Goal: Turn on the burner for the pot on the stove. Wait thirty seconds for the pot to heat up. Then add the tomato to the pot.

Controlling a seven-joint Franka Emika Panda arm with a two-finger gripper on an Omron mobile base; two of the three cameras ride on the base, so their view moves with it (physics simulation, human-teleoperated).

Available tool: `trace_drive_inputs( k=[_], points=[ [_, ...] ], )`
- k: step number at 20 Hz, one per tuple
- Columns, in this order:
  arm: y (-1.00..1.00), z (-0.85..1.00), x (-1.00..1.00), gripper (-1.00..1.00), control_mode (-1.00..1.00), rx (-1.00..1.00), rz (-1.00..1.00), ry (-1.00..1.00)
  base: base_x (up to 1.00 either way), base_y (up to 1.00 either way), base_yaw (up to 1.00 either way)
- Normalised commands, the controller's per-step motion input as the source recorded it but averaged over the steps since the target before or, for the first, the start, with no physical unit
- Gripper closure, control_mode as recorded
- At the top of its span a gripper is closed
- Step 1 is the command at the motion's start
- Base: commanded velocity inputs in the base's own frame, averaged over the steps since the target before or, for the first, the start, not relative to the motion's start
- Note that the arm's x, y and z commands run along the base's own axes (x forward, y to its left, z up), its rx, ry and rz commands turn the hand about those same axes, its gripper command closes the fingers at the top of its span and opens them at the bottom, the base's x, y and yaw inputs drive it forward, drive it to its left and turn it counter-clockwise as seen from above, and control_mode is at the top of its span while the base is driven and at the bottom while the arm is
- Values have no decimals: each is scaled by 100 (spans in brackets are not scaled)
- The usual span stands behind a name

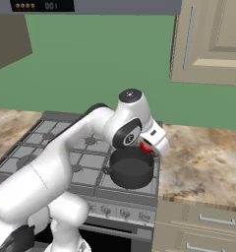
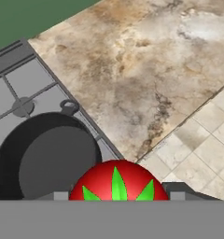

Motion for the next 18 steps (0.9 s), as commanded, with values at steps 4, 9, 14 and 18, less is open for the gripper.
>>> trace_drive_inputs(
  k=[4, 9, 14, 18],
  points=[
    [82, 0, -13, 100, -100, 0, 2, 0, 0, 0, 0],
    [66, 0, 0, 100, -100, 1, 5, 0, 0, 0, 0],
    [34, 0, 0, 100, -100, 3, 7, 0, 0, 0, 0],
    [12, 0, 0, 100, -100, 7, 7, 0, 0, 0, 0]
  ],
)
